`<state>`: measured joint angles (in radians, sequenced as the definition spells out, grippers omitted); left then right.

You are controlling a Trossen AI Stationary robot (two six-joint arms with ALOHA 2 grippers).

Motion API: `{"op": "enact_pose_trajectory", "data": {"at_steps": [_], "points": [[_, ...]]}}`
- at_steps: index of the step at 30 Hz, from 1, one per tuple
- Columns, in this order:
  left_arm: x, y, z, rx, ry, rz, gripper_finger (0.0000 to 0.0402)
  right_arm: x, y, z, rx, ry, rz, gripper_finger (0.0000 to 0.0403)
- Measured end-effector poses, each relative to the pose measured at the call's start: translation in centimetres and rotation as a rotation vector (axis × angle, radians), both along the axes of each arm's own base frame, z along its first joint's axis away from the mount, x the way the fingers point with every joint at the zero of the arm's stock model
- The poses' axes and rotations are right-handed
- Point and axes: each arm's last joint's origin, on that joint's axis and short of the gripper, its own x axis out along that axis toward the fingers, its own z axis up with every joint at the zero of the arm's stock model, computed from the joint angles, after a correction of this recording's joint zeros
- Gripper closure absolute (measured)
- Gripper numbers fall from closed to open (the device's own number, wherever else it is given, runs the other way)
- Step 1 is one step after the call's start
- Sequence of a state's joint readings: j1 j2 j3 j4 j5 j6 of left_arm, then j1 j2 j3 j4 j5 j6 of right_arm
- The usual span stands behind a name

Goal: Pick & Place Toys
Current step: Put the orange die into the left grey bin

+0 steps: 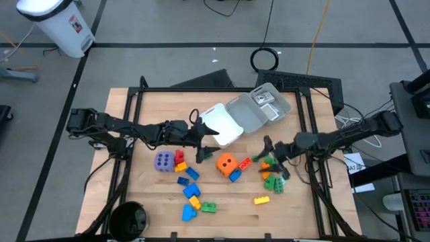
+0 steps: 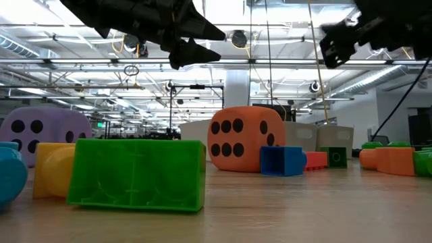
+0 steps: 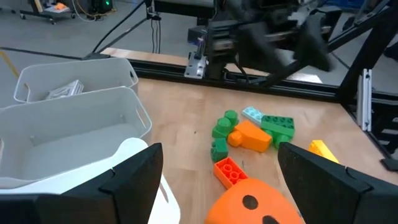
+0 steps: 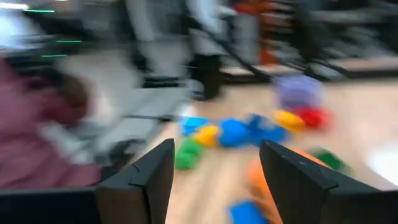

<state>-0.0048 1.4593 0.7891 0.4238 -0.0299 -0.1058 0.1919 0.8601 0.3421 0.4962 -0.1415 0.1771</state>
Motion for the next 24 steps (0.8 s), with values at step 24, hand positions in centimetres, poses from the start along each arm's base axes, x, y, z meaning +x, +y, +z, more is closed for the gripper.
{"op": "enact_pose_trajectory", "data": {"at_steps": [24], "points": [[0.0,0.0,0.0,0.041,0.002,-0.012,0.0078,0.3,1.0,-2.1,-0.11,0.549,-0.32,0.019]]}}
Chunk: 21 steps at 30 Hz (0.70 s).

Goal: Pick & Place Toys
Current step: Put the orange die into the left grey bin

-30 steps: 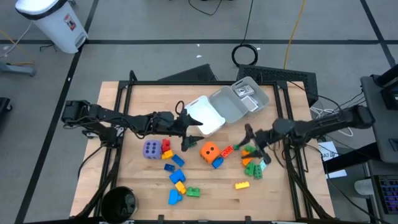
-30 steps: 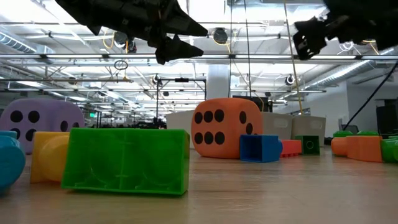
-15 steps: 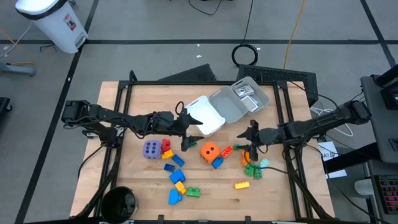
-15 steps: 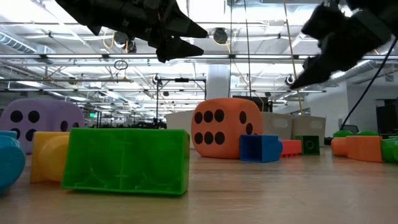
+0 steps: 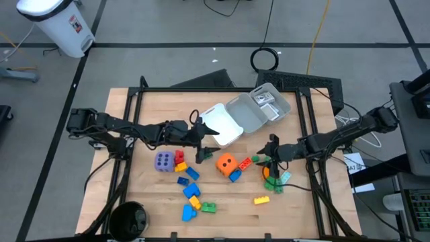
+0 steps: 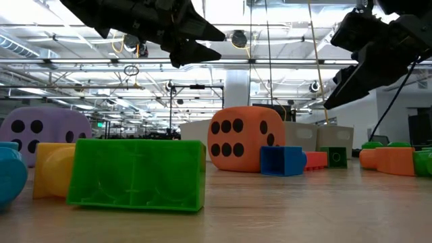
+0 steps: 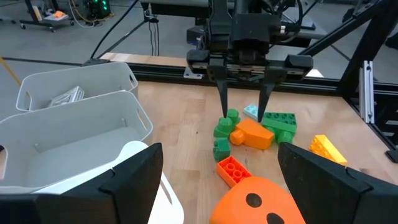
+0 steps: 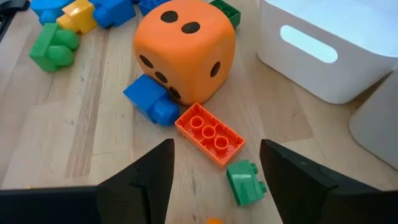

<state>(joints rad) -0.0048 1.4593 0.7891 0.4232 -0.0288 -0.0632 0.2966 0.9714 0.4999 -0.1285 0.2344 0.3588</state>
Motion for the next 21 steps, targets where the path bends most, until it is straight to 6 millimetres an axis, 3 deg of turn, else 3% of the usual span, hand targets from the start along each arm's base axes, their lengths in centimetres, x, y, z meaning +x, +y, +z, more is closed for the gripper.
{"op": "enact_pose_trajectory", "data": {"at_steps": [7,15,21], "points": [[0.0,0.0,0.0,0.001,0.0,0.0,0.0078,-0.1,0.0,-0.2,0.016,0.023,-0.018,0.019],[0.0,0.0,0.0,0.006,0.001,-0.002,0.0078,-3.2,-0.9,-2.6,0.087,0.416,-0.22,0.0191],[0.0,0.0,0.0,0.026,0.002,-0.007,0.0078,-4.0,-0.6,-2.9,0.155,0.495,-0.292,0.0207]]}}
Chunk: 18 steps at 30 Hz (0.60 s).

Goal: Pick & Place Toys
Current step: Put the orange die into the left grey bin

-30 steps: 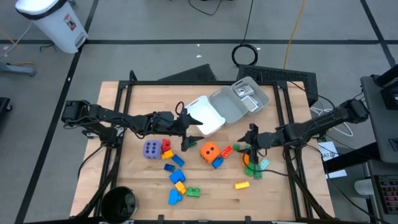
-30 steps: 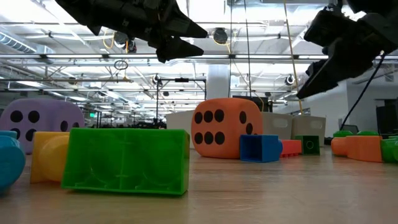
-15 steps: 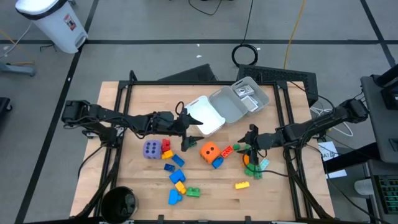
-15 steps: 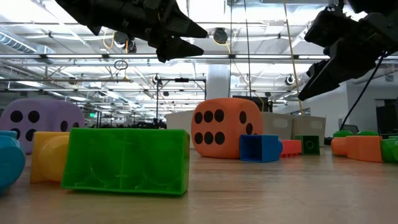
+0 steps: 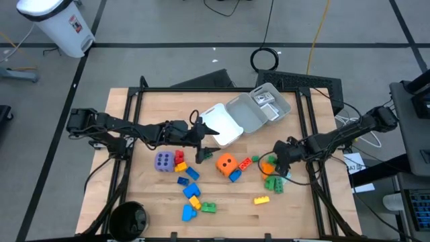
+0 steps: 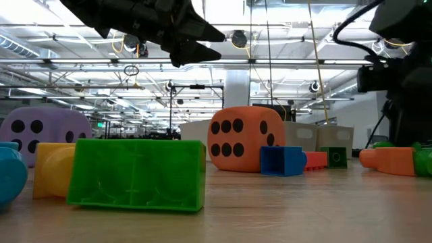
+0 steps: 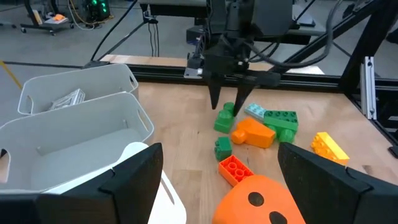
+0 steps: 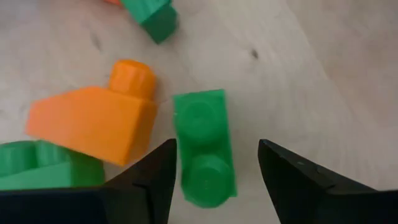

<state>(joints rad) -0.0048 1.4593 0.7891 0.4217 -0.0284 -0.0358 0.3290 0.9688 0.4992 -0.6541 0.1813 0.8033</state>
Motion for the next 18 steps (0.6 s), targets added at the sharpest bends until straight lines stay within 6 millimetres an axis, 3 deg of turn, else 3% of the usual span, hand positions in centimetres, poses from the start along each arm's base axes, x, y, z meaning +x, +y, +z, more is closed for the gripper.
{"op": "enact_pose_trajectory", "data": {"at_steps": [7,14,18], "points": [[0.0,0.0,0.0,0.005,-0.001,-0.002,0.0078,0.0,0.5,-0.3,-0.114,-0.011,0.06,0.0231],[0.0,0.0,0.0,0.0,-0.002,0.0,0.0078,-0.2,0.6,-2.6,-0.081,-0.066,0.103,0.0243],[0.0,-0.1,0.0,-0.064,-0.004,0.011,0.0078,0.1,0.7,-2.9,-0.078,-0.126,0.126,0.0243]]}}
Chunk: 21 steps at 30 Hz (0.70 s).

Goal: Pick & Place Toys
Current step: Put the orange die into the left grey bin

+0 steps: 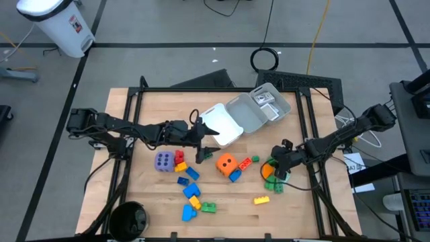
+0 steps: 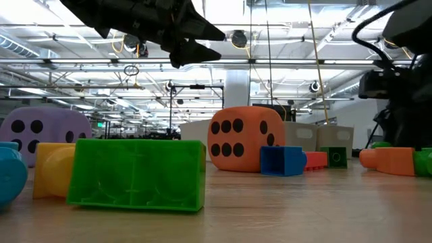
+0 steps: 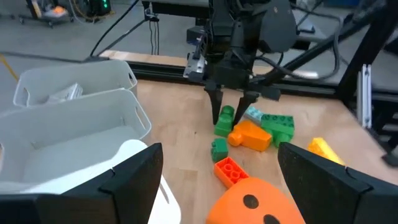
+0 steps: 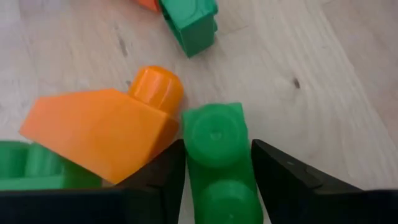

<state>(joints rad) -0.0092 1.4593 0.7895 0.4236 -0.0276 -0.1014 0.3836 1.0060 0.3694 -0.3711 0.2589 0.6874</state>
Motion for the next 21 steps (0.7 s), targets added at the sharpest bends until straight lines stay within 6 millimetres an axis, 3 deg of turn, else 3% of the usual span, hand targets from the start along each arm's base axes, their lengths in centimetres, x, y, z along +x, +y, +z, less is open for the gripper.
{"op": "enact_pose_trajectory", "data": {"at_steps": [7,12,21], "points": [[-0.4,-0.6,-0.3,0.001,0.075,0.06,0.0078,0.2,0.1,0.0,0.0,-0.022,0.016,0.0245],[-1.7,-1.1,2.2,-0.061,0.14,0.124,0.0078,0.4,0.2,0.2,-0.013,-0.056,0.053,0.0245],[-1.5,-1.9,1.8,-0.074,0.169,0.109,0.0078,1.6,0.5,2.0,-0.005,-0.272,0.134,0.0249]]}}
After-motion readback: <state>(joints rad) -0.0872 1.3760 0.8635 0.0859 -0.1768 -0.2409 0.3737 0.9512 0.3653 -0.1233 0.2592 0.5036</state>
